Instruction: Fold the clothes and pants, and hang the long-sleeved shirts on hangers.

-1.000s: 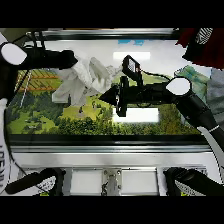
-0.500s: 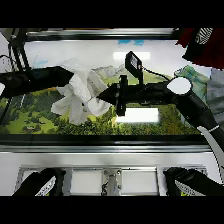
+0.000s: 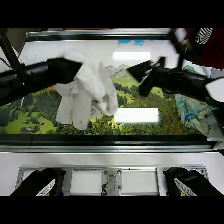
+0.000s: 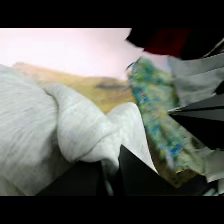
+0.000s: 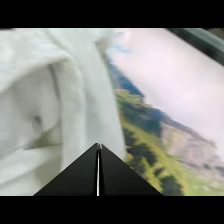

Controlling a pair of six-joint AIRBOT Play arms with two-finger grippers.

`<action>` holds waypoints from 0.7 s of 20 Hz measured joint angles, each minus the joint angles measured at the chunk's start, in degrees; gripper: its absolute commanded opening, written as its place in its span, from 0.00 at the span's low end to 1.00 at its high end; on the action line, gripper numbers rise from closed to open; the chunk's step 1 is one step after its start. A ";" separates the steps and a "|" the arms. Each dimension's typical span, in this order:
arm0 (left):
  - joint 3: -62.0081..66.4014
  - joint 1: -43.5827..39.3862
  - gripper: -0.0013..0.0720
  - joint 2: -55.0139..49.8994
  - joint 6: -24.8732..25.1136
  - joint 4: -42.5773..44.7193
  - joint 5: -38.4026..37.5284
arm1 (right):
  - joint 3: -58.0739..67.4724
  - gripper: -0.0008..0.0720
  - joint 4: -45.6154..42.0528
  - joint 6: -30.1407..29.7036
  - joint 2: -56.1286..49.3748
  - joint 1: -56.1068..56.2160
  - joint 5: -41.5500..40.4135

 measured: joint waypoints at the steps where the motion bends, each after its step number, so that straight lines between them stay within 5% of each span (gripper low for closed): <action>1: 3.72 -3.45 0.05 -1.36 -0.39 -0.11 1.75 | 0.00 0.04 -4.35 4.61 2.36 -2.97 -0.33; 5: 17.09 -14.43 0.05 -7.10 -1.07 1.86 6.19 | 0.02 0.04 -18.91 20.70 8.90 -14.75 2.64; 8: 19.21 -17.90 0.05 -8.98 -4.55 7.72 3.85 | 0.02 0.04 -24.02 27.39 11.13 -21.73 7.17; 14: -5.29 -19.67 0.05 -6.16 -13.81 17.38 0.00 | -0.17 0.04 -27.96 31.61 9.79 -25.79 19.67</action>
